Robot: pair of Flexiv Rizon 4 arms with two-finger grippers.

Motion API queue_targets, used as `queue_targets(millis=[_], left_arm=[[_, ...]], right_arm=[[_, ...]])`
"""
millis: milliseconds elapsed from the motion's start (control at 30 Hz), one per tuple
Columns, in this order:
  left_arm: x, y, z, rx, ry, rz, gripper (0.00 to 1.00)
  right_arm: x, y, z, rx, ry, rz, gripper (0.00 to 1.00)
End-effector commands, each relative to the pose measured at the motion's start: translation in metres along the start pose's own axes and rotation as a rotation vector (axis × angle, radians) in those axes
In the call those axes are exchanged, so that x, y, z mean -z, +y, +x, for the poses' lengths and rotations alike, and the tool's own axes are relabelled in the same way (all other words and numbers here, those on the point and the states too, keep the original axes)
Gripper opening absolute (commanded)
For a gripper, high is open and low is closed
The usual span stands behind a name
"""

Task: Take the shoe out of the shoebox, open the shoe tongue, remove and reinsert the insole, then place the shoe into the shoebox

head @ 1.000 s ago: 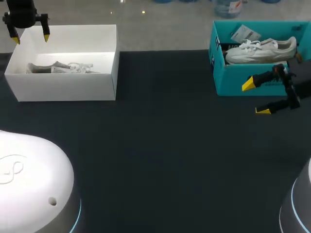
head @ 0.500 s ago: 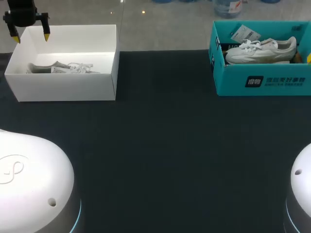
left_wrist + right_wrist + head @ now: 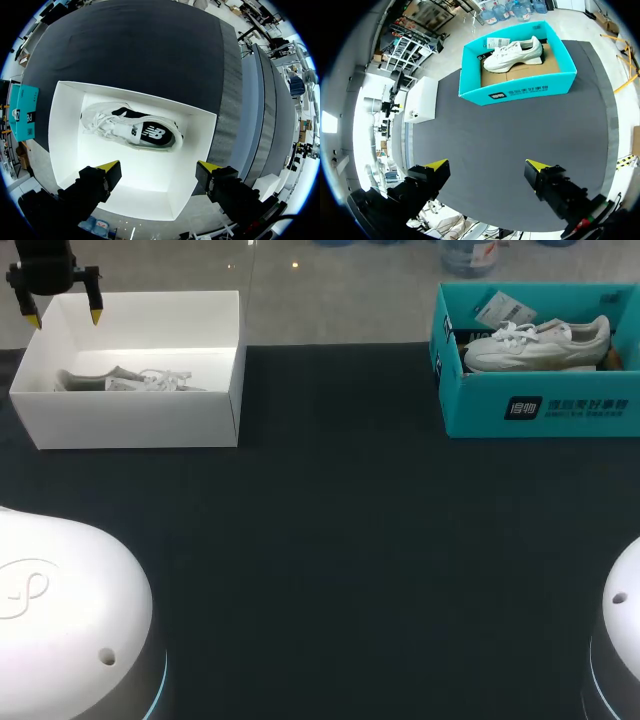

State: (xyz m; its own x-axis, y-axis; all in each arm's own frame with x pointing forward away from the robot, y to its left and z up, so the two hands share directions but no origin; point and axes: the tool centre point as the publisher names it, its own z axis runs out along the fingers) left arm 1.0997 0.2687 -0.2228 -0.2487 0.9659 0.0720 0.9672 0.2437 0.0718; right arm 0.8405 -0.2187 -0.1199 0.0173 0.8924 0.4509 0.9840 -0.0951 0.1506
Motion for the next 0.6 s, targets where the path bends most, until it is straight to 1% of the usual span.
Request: queue_targets(millis=[33, 67, 100, 133, 167, 200, 267, 300, 400, 467, 600], left_arm=[[0.000, 0.000, 0.001, -0.001, 0.001, 0.000, 1.00], [0.000, 0.000, 0.001, -0.001, 0.001, 0.000, 1.00], [0.000, 0.000, 0.001, -0.001, 0.001, 0.000, 1.00], [0.000, 0.000, 0.001, -0.001, 0.001, 0.000, 1.00], [0.000, 0.000, 0.001, -0.001, 0.001, 0.000, 1.00], [0.000, 0.000, 0.001, -0.001, 0.001, 0.000, 1.00], [0.000, 0.000, 0.001, -0.001, 0.001, 0.000, 1.00], [0.000, 0.000, 0.001, -0.001, 0.001, 0.000, 1.00], [0.000, 0.000, 0.001, -0.001, 0.001, 0.000, 1.00], [0.000, 0.000, 0.001, -0.001, 0.001, 0.000, 1.00], [0.000, 0.000, 0.001, -0.001, 0.001, 0.000, 1.00]], right_arm=[[-0.018, 0.061, -0.006, 0.023, -0.160, -0.060, 1.00], [-0.019, 0.074, -0.010, 0.032, -0.192, -0.060, 1.00], [-0.020, 0.087, -0.014, 0.032, -0.225, -0.080, 1.00], [-0.021, 0.100, -0.018, 0.033, -0.234, -0.101, 1.00], [-0.022, 0.112, -0.022, 0.039, -0.233, -0.092, 1.00], [-0.022, 0.125, -0.025, 0.041, -0.275, -0.109, 1.00], [-0.022, 0.147, -0.031, 0.048, -0.293, -0.096, 1.00], [-0.023, 0.159, -0.036, 0.043, -0.320, -0.075, 1.00], [-0.029, 0.187, -0.051, 0.023, -0.340, -0.047, 1.00], [-0.033, 0.201, -0.057, 0.024, -0.340, -0.028, 1.00], [-0.033, 0.201, -0.057, 0.024, -0.340, -0.028, 1.00]])
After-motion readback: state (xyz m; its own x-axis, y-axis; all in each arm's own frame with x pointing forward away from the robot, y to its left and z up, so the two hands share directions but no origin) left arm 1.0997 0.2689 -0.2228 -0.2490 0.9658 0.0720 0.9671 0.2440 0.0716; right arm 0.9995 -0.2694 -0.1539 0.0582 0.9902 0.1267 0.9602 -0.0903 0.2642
